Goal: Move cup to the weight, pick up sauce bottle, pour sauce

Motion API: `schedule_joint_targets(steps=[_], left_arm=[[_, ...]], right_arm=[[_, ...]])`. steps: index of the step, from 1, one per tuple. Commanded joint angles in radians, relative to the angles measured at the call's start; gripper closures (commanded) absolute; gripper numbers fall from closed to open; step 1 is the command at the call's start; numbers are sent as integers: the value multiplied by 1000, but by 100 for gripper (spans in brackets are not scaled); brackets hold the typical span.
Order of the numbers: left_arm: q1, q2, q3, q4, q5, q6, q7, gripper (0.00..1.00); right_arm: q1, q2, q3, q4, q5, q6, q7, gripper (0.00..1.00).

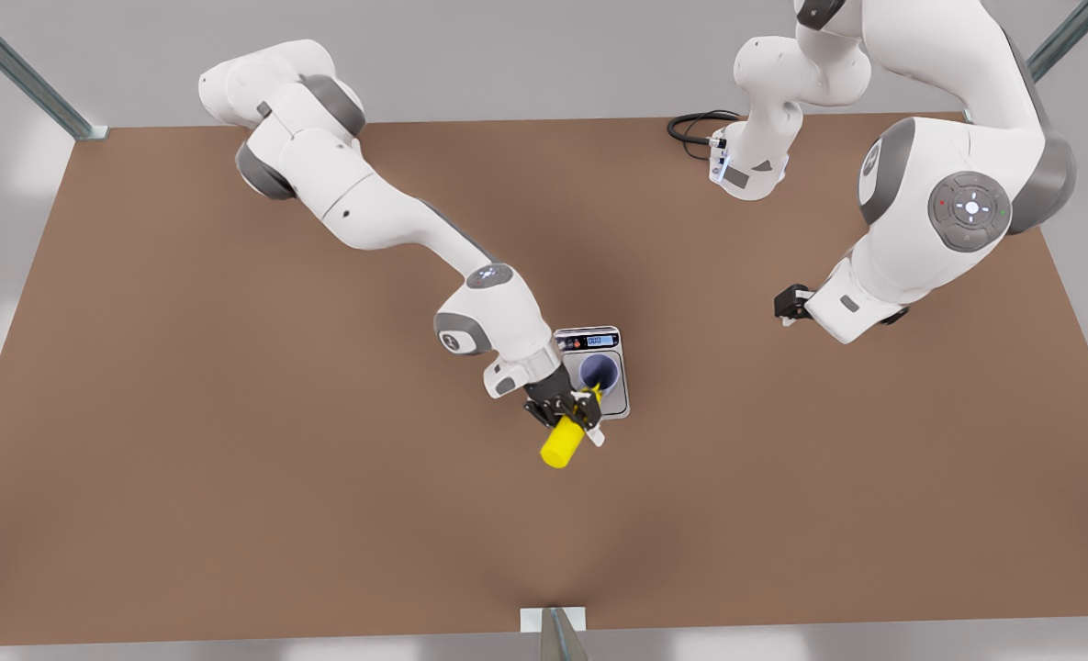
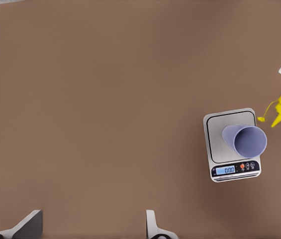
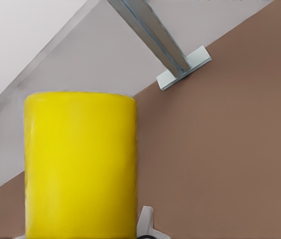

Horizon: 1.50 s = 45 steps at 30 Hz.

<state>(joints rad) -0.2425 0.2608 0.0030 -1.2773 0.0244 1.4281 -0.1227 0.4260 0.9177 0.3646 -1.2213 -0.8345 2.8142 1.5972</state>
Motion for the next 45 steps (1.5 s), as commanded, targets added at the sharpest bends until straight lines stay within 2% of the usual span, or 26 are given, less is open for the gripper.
schedule_joint_targets(steps=[1,10,18,22,26,29,35,37,40,41,45], left_arm=[[0,0,0,-1,0,0,0,0],[0,1,0,1,0,2,0,0],[0,1,-1,-1,0,2,0,0],[0,0,0,1,0,2,0,0],[-6,0,-1,-1,0,0,0,0],[-7,0,-1,-1,0,0,0,0],[-11,0,-1,-1,-1,-2,0,0],[-11,0,-1,1,0,-2,0,0],[-11,0,-1,-1,0,-2,0,0],[-11,0,-1,1,0,-2,0,0],[-17,0,-1,-1,0,-2,0,0]], right_arm=[[2,1,-4,-1,-5,31,0,79],[36,-7,-10,-26,-120,28,1,79],[33,-11,-9,-24,-112,30,9,79],[10,-26,-10,-38,74,90,9,79],[-9,-57,-9,-95,149,91,10,79],[-32,-82,0,-158,322,110,12,79],[-84,-120,43,-233,546,113,12,79],[-102,-146,66,-267,641,99,35,79],[-136,-178,103,-305,646,51,84,79],[-150,-186,116,-307,764,30,78,79],[-254,-211,195,-383,911,28,73,79]])
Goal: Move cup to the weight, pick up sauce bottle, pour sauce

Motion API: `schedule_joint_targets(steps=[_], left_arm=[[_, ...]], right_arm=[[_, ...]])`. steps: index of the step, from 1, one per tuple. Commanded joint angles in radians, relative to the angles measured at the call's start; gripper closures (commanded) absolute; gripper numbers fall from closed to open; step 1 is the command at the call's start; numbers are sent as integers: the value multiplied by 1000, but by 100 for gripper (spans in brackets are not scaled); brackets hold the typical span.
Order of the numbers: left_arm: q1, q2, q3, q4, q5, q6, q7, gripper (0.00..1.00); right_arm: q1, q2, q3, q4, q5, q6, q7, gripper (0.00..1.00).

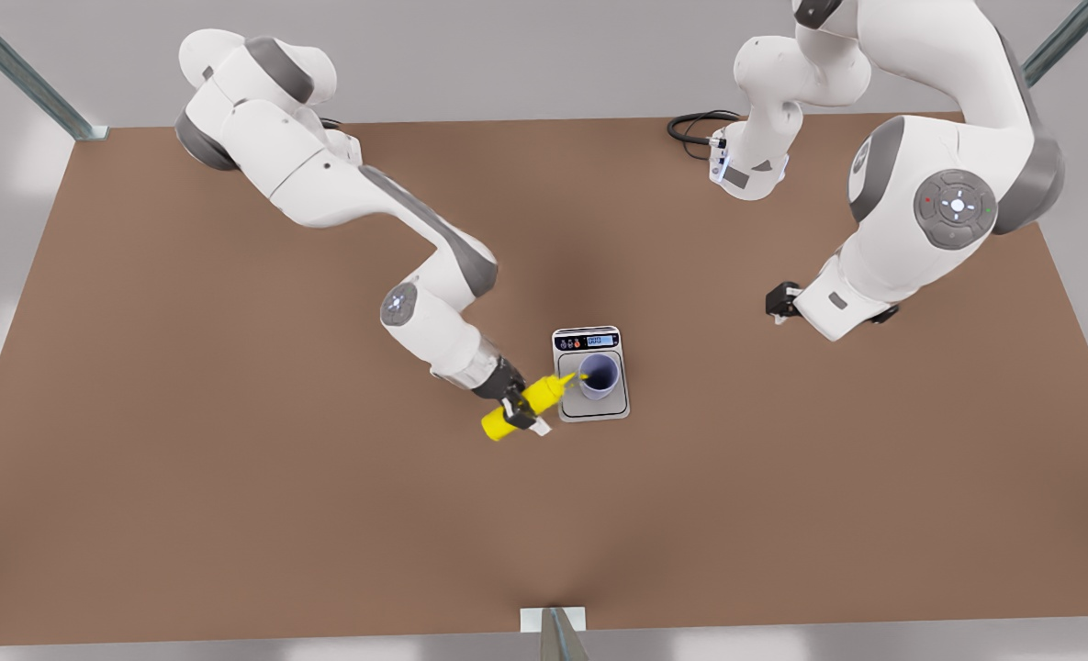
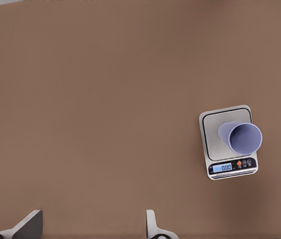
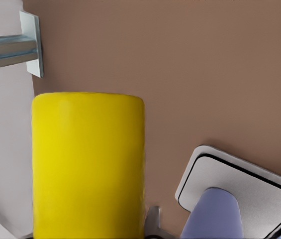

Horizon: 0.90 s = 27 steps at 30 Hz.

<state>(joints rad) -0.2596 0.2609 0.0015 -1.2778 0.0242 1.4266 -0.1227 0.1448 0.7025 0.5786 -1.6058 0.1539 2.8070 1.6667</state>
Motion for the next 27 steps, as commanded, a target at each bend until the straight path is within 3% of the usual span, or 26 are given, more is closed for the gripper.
schedule_joint_targets(steps=[1,4,7,8,11,17,21,27], left_arm=[[0,1,0,0,0,0,0,0],[-1,0,0,0,0,0,0,0],[-7,0,2,0,2,-2,0,0],[-7,0,2,0,2,-2,0,0],[-7,0,2,0,2,-2,0,0],[-7,0,2,0,2,-2,0,0],[-7,0,2,0,2,-2,0,0],[-7,0,0,0,2,-2,0,0]], right_arm=[[-5,0,3,0,22,16,2,79],[-63,6,47,1,202,-43,-83,79],[-145,0,66,3,692,-230,-576,79],[-152,2,63,3,746,-259,-599,79],[-201,11,64,3,751,-325,-599,79],[-304,35,55,-13,953,-504,-700,79],[-363,43,-22,-34,1010,-705,-703,79],[-455,80,-26,-79,1043,-831,-722,79]])
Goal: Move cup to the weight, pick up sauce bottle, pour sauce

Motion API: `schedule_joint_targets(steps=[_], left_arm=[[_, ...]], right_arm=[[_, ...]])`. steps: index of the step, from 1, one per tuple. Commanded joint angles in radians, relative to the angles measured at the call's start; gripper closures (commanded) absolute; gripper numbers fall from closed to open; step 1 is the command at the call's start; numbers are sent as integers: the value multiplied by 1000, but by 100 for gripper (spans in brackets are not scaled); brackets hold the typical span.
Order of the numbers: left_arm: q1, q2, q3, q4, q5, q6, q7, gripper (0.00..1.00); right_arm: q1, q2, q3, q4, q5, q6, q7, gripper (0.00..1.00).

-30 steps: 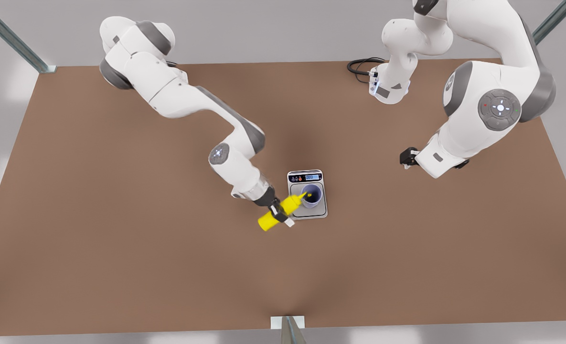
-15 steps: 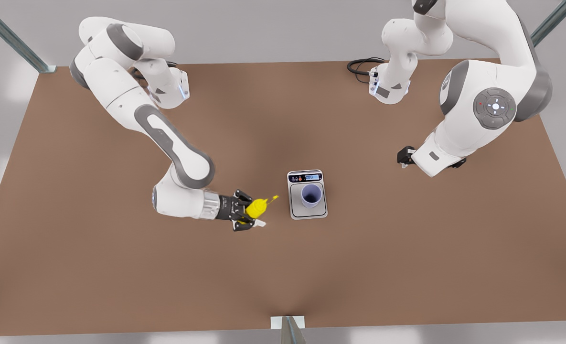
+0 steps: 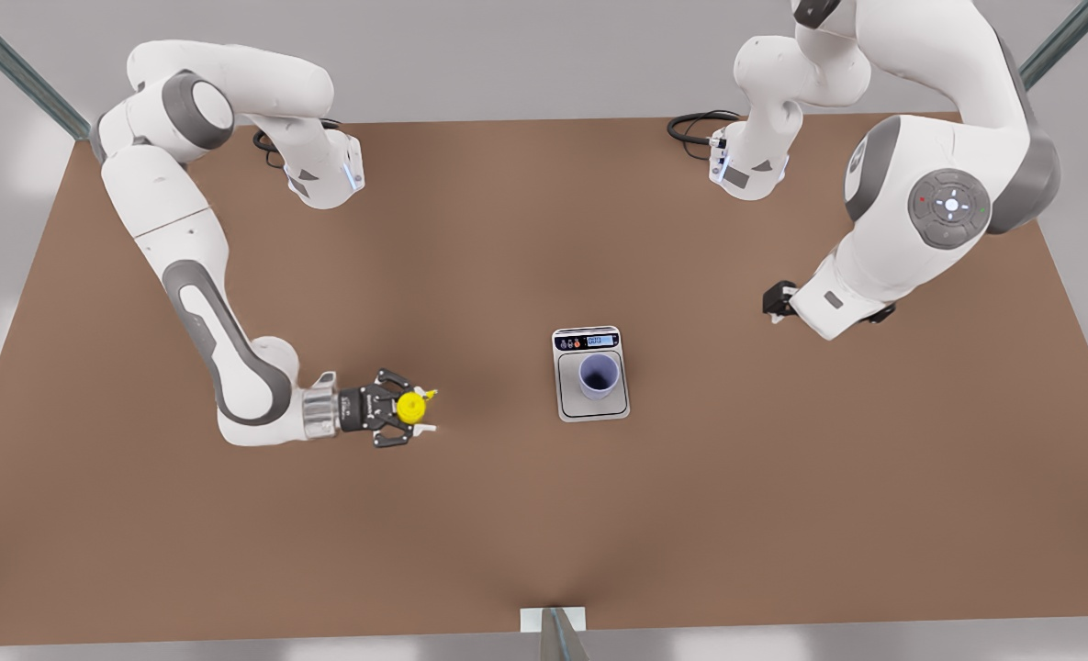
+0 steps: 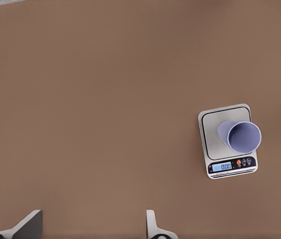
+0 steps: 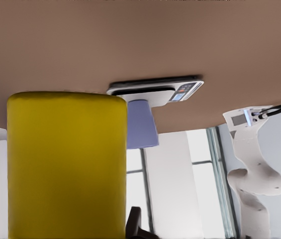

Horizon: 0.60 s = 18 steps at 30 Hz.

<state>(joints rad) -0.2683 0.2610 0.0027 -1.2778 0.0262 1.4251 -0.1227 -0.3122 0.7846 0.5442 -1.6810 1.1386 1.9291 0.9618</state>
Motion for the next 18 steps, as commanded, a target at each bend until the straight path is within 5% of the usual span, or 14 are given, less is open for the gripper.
schedule_joint_targets(steps=[1,9,18], left_arm=[[1,0,0,0,1,0,0,0],[1,1,0,0,1,2,0,0],[1,1,0,0,1,3,0,0]], right_arm=[[-2,5,-3,-2,59,34,-26,79],[8,107,-196,6,151,-256,-302,79],[7,142,-297,-8,132,-321,-397,79]])
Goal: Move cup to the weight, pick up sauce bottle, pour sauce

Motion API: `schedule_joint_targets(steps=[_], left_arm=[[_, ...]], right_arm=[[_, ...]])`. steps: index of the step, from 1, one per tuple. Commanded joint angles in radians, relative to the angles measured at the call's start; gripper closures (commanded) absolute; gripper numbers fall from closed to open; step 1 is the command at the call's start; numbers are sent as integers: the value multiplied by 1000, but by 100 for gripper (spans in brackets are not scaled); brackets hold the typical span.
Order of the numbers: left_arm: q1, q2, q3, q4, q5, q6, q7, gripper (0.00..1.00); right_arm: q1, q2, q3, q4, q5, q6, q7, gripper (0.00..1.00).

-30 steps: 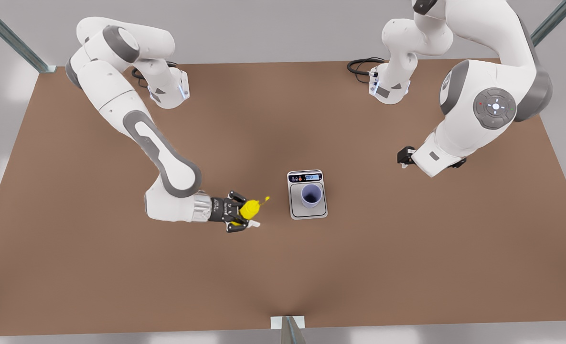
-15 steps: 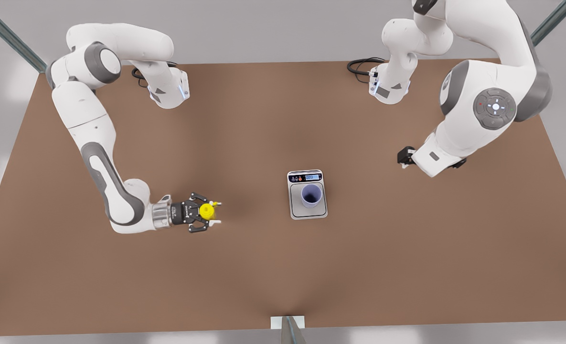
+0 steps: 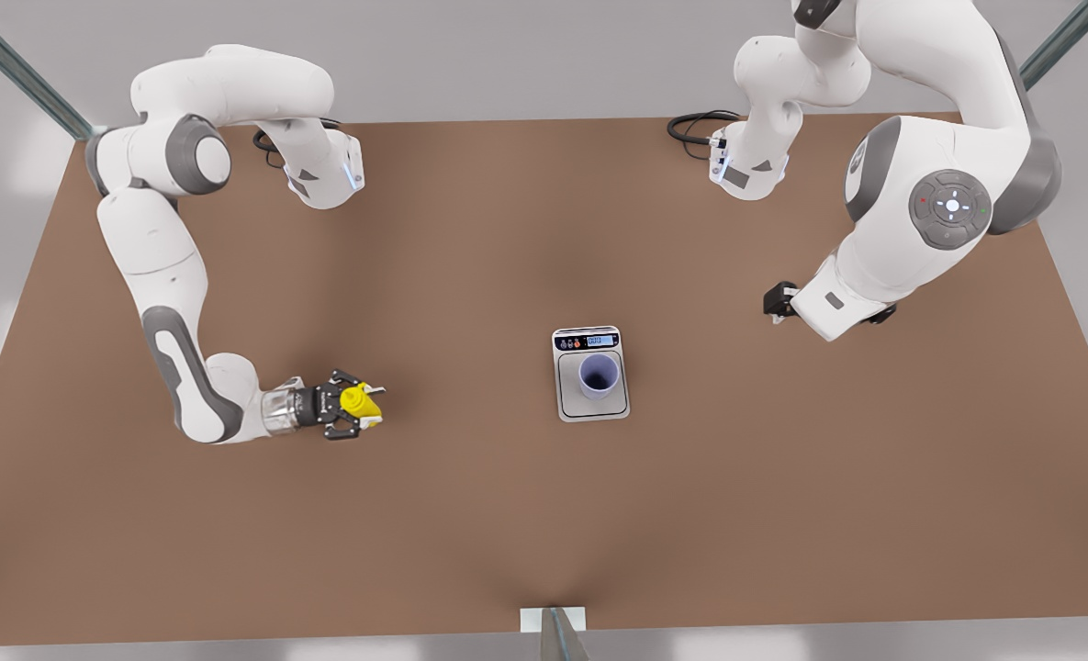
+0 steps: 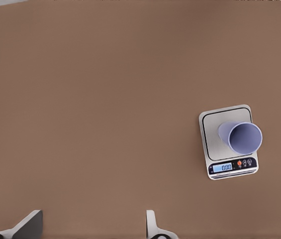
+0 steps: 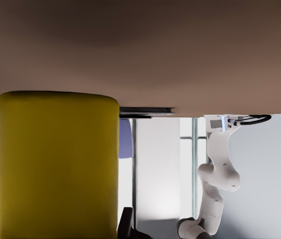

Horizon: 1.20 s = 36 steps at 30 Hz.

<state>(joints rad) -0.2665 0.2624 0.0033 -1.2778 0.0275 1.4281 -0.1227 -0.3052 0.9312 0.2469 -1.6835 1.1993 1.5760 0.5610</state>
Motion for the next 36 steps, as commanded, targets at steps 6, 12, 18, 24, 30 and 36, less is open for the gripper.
schedule_joint_targets(steps=[6,12,18,24,30,36], left_arm=[[0,0,0,0,0,0,0,0],[0,0,0,0,0,0,0,0],[0,0,1,0,0,0,0,0],[0,0,1,0,0,-1,0,0],[0,0,1,0,0,0,0,0],[0,0,1,0,0,-1,0,0]], right_arm=[[1,8,-8,-15,63,35,-7,7],[3,8,-8,-13,63,35,-6,0],[0,8,-9,-4,33,35,-16,0],[-5,4,-28,-1,28,36,-20,0],[-8,3,-51,5,-15,33,-18,0],[-12,0,-57,8,-95,32,-20,0]])
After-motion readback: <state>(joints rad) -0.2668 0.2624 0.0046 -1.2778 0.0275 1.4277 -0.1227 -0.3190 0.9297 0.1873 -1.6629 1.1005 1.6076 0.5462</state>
